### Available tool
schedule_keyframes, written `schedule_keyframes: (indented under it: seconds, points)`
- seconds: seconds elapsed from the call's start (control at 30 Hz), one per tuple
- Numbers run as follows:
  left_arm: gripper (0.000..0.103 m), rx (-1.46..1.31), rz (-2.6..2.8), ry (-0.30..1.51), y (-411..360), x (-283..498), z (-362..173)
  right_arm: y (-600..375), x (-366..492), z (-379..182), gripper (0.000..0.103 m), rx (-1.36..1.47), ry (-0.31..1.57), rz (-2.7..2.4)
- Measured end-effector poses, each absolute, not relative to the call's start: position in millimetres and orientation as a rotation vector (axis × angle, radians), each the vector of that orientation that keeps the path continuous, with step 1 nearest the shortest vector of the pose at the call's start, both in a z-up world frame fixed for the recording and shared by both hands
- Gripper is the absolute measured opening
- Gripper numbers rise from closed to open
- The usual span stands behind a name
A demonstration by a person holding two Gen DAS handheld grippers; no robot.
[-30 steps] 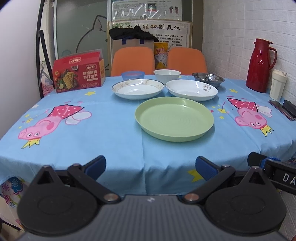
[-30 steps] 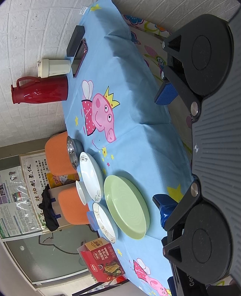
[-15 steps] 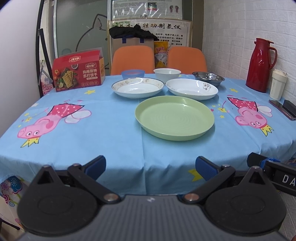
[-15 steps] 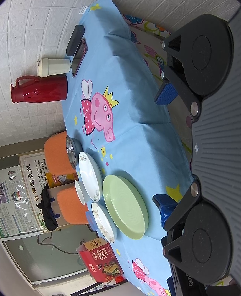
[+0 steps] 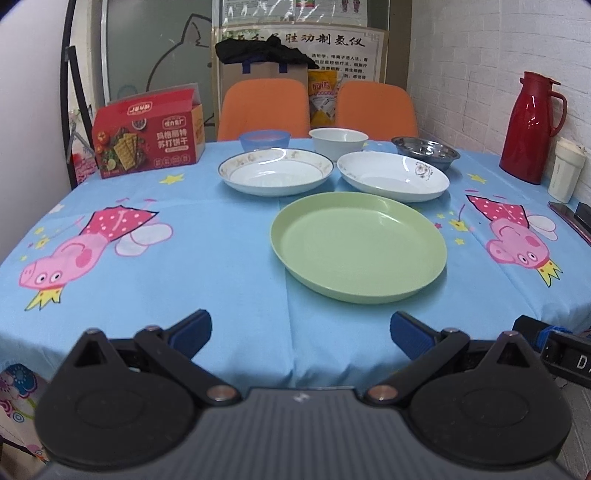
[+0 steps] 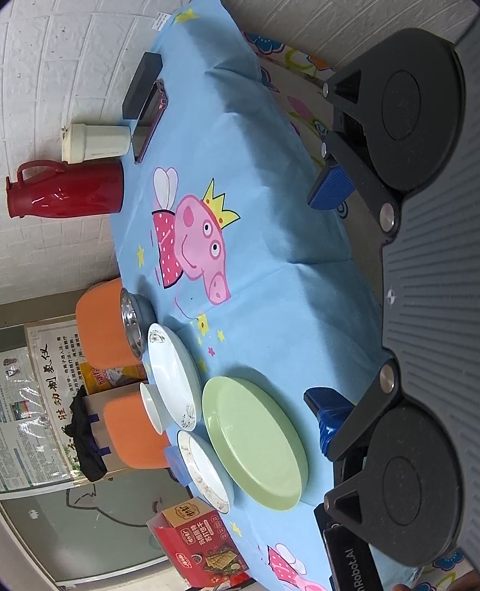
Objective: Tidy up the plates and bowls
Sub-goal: 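Move the left gripper forward to the rim of the light-green plate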
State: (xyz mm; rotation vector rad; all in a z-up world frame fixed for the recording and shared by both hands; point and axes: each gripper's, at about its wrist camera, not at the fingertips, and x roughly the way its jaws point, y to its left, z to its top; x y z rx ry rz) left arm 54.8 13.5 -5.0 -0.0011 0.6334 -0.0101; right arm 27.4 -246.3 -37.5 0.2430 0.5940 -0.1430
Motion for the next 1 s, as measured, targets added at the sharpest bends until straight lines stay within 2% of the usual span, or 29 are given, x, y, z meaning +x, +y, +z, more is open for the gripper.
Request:
schedule_keyframes:
  seconds: [0.43, 1.0]
  points:
    - [0.103, -0.019, 0.001, 0.638, 23, 109, 23, -232, 88, -5, 0.09, 0.186, 0.608, -0.112]
    - [0.103, -0.118, -0.194, 0.83, 71, 199, 7, -209, 159, -26, 0.09, -0.001, 0.71, 0.076]
